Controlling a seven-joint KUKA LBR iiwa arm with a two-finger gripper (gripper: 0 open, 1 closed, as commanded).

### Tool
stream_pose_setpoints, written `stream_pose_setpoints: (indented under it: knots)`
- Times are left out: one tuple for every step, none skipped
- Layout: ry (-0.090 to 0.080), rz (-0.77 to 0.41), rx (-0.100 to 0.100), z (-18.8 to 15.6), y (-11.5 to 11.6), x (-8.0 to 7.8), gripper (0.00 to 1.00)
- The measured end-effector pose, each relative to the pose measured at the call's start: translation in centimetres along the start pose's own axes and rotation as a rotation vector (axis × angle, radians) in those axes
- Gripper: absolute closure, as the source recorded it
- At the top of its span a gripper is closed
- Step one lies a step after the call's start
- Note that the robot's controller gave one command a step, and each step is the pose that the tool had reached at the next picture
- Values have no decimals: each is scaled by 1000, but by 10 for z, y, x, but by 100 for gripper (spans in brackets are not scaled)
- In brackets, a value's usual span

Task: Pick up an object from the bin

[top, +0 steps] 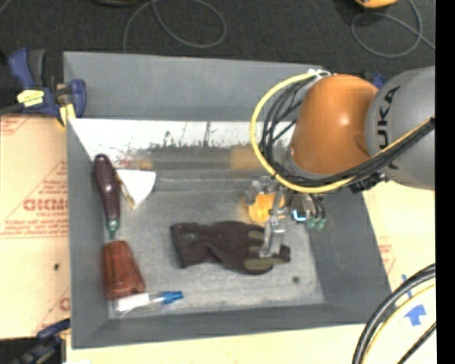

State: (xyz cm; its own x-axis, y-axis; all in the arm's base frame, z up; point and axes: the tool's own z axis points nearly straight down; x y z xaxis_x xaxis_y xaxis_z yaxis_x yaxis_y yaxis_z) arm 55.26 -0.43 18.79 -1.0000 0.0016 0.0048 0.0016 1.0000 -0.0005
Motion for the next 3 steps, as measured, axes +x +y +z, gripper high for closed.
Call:
stream_pose_setpoints:
  knots:
    - [-8,0,0,-5,0,-1,0]
    - [-12,75,-1,31,6,-2,0]
    - [-14,47,0,91,10,-5,0]
